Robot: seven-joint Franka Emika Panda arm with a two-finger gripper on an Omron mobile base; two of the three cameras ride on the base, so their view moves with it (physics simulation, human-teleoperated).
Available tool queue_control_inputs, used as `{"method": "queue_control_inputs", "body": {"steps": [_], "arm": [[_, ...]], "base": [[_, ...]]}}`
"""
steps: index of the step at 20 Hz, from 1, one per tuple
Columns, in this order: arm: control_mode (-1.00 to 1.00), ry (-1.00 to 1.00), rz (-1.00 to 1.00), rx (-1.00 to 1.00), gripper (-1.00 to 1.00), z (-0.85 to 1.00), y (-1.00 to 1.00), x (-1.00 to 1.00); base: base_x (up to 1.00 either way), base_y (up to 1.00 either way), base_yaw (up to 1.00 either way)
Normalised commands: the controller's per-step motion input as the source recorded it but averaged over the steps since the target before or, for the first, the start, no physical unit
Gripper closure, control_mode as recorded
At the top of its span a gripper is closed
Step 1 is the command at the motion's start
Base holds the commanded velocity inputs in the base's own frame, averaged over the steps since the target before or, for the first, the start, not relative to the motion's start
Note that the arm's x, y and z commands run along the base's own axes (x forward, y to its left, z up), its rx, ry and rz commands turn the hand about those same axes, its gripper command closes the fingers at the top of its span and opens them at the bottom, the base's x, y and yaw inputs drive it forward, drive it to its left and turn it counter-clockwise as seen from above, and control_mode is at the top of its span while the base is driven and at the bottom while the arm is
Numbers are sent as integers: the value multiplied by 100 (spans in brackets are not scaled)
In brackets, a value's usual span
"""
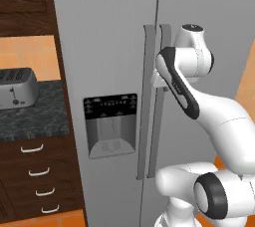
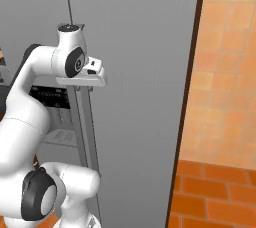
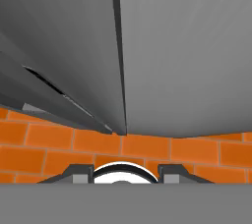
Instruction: Take the strawberry from the fridge and place it on top of the pancake, located on the dining counter.
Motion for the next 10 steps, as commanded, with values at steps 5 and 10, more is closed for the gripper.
{"method": "queue_control_inputs", "body": {"steps": [5,10], "arm": [[100,0,0,0,-100,0,0,0],[100,0,0,0,-100,0,0,0]], "base": [[-12,0,0],[-50,13,-2]]}}
